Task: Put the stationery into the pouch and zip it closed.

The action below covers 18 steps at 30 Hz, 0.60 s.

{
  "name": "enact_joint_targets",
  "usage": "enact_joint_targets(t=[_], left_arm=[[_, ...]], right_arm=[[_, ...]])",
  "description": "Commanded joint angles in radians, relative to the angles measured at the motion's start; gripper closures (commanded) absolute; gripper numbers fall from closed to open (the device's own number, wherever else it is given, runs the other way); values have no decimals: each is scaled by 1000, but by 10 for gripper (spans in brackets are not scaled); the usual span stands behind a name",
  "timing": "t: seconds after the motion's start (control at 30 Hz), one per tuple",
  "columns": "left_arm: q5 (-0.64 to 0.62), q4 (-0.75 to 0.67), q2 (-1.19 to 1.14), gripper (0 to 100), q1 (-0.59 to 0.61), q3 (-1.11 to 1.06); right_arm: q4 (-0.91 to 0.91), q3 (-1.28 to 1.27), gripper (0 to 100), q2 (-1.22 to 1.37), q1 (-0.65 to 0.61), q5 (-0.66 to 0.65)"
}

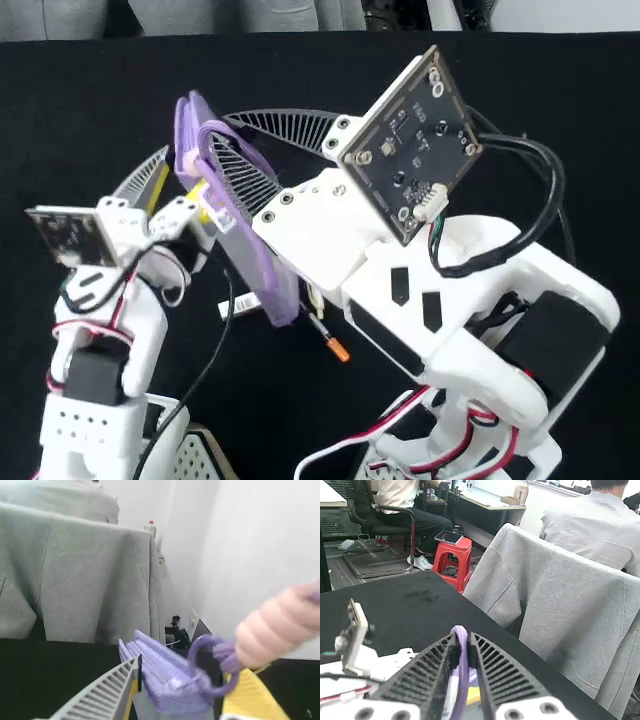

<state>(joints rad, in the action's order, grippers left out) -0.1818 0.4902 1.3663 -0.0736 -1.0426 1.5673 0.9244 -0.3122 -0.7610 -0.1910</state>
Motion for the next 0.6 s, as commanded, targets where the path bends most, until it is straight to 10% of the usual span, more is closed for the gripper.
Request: enact_joint_targets(t=[0.0,0.57], left_arm=[[-83,-9,-117,727,10,113],[-101,-11,15,960,2,-13]], right_arm=[[6,42,988,-27,-9,-12],[-8,44,988,-27,17,-40]])
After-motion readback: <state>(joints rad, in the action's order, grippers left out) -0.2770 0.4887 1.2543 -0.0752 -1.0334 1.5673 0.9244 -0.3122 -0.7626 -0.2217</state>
